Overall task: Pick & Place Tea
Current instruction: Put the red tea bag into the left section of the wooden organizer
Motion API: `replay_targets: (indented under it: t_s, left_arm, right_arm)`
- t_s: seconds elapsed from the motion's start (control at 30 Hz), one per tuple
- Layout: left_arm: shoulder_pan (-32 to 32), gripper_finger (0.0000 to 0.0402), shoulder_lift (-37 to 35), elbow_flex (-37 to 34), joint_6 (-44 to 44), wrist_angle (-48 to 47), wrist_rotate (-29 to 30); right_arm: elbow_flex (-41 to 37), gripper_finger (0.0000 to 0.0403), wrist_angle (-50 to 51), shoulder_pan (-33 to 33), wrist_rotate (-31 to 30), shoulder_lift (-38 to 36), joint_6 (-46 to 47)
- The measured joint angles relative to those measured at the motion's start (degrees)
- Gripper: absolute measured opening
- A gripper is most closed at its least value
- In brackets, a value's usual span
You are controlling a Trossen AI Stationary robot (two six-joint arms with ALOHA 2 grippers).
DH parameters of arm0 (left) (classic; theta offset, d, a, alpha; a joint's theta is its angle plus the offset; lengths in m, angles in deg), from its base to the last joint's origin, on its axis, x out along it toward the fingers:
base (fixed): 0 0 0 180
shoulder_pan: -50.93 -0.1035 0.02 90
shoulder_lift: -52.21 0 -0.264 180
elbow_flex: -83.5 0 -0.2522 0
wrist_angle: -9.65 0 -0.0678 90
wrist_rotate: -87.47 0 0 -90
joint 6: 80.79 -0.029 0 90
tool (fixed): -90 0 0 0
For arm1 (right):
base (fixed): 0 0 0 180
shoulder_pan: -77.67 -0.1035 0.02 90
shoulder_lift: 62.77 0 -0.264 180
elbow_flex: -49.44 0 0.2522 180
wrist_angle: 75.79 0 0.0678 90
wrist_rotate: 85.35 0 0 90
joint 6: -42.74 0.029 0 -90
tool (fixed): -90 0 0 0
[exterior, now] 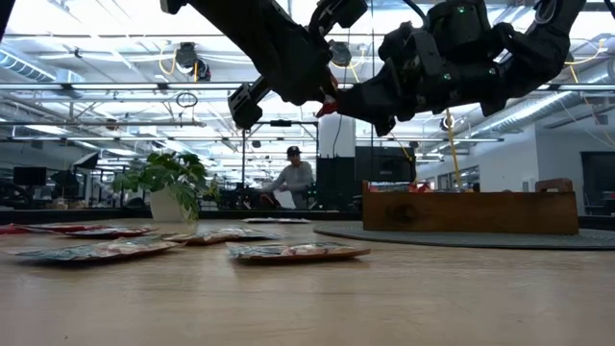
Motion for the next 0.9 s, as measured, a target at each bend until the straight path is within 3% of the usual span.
replay_targets:
  t_s: [0.13, 0.6, 0.9]
  left_arm:
    - [0.00, 0.0027, 0.00, 0.00, 0.24, 0.00, 0.17]
    - [1.53, 0.0050, 0.06, -0.09, 13.43, 1.50, 1.73]
    - [3.72, 0.0051, 0.08, -0.11, 14.16, 2.42, 5.29]
  right_arm:
    - [-0.02, 0.0013, -0.16, 0.00, 0.00, 0.00, -1.40]
    - [0.07, 0.0005, 2.75, 0.08, -0.06, -0.20, -2.61]
    - [0.09, 0.0005, 3.52, 0.13, -1.31, -0.17, -2.47]
